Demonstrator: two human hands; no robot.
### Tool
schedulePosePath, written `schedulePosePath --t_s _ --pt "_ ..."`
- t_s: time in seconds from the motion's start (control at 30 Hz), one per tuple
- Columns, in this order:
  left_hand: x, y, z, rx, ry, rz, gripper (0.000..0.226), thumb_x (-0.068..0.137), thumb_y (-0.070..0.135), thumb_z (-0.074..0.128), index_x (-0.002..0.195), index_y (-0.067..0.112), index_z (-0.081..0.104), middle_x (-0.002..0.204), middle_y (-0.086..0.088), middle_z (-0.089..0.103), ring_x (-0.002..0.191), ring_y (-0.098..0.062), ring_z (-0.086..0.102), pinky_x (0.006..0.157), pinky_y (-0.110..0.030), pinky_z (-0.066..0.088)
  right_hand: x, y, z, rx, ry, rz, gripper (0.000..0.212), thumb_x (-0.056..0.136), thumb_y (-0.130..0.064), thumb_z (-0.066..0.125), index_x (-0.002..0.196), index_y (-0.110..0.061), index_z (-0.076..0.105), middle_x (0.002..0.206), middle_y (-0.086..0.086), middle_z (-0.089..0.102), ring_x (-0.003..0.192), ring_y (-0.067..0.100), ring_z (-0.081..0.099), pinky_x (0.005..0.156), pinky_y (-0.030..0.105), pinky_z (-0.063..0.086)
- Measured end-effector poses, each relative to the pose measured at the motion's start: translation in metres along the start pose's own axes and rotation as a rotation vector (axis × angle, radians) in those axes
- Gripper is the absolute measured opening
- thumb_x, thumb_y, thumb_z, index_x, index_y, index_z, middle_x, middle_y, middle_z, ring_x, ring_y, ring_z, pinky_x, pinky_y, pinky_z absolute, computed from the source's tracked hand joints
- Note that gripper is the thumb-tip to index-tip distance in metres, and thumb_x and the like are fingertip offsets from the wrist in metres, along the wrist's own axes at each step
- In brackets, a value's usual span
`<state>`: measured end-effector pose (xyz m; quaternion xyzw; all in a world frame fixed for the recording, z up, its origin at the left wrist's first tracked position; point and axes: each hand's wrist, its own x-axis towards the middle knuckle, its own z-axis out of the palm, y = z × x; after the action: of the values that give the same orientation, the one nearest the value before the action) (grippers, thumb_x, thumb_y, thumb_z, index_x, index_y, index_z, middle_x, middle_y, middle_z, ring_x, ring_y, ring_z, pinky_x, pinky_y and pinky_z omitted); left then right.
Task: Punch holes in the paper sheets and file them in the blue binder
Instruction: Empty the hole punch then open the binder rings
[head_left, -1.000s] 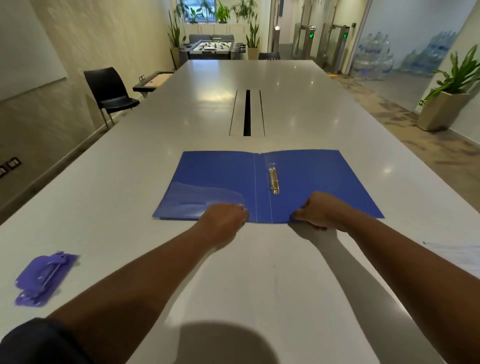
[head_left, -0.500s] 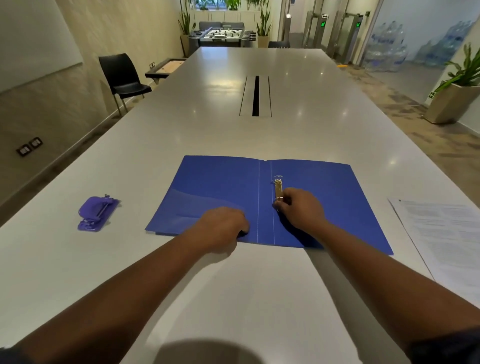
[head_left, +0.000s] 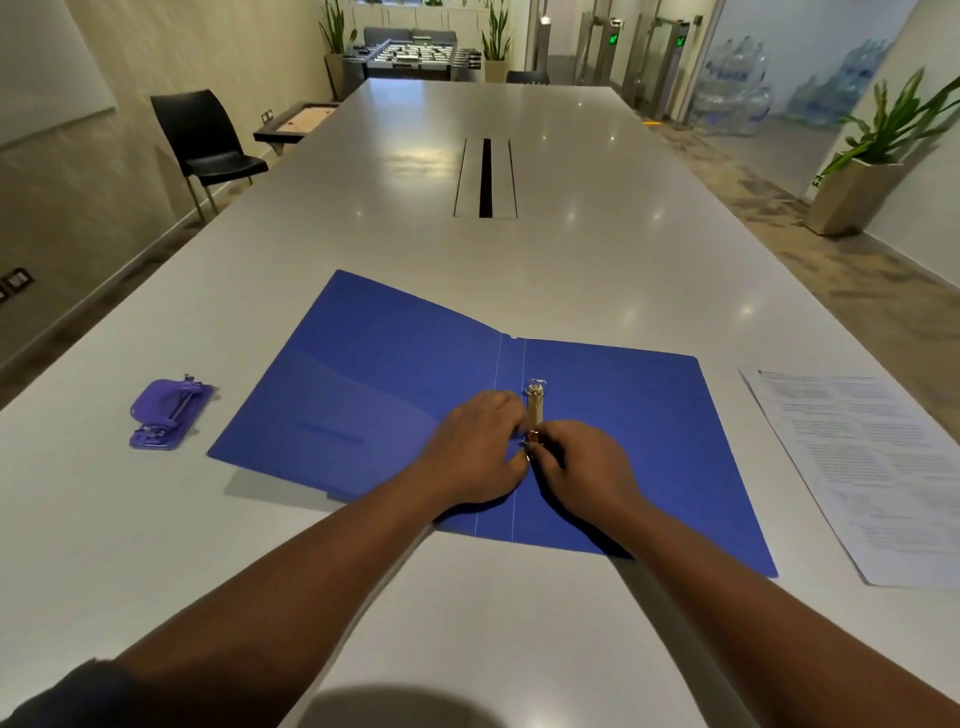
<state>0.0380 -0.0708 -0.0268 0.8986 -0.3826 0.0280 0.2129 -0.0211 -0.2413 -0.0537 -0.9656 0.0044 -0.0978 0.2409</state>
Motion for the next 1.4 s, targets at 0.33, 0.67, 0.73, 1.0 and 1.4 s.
schedulePosePath --t_s 0.33,0.67,0.73,1.0,1.4 --pt "-0.006 -0.009 0.029 0.091 0.136 -0.084 0.028 0.094 0.05 0.048 0.09 0.024 0.055 0.082 0.011 0.048 0.069 -0.014 0.045 0.063 -0.031 0.033 -0.008 0.002 0.0 0.047 0.003 -0.024 0.025 0.098 -0.035 0.051 0.092 -0.021 0.071 0.074 -0.005 0.065 0.066 0.015 0.058 0.057 0.042 0.05" --pt "-0.007 -0.008 0.039 0.141 0.152 -0.131 0.032 0.098 0.049 0.043 0.097 0.024 0.063 0.1 0.01 0.062 0.076 -0.014 0.055 0.065 -0.031 0.04 -0.009 -0.005 0.004 -0.004 0.084 0.114 0.037 0.098 -0.041 0.054 0.071 -0.015 0.053 0.064 -0.001 0.054 0.058 0.019 0.051 0.051 0.039 0.039" --pt "-0.007 -0.009 0.04 0.141 0.154 -0.139 0.034 0.098 0.05 0.043 0.099 0.024 0.066 0.103 0.01 0.064 0.081 -0.014 0.059 0.067 -0.033 0.045 -0.009 -0.004 0.004 -0.012 0.079 0.098 0.038 0.099 -0.041 0.052 0.071 -0.015 0.053 0.064 -0.001 0.054 0.058 0.018 0.051 0.051 0.039 0.038" --pt "-0.009 -0.007 0.04 0.124 0.177 -0.16 0.038 0.098 0.05 0.047 0.108 0.024 0.072 0.116 0.007 0.068 0.093 -0.018 0.065 0.074 -0.036 0.049 -0.007 -0.002 0.003 -0.006 0.073 0.051 0.037 0.099 -0.037 0.054 0.068 -0.018 0.046 0.061 -0.002 0.05 0.055 0.016 0.045 0.049 0.036 0.032" --pt "-0.008 -0.005 0.036 0.144 0.172 -0.145 0.033 0.099 0.047 0.04 0.092 0.027 0.064 0.085 0.012 0.055 0.072 -0.012 0.049 0.065 -0.029 0.031 -0.006 -0.006 0.002 0.024 0.048 0.068 0.04 0.099 -0.031 0.051 0.065 -0.023 0.033 0.059 -0.004 0.04 0.053 0.015 0.036 0.048 0.032 0.022"
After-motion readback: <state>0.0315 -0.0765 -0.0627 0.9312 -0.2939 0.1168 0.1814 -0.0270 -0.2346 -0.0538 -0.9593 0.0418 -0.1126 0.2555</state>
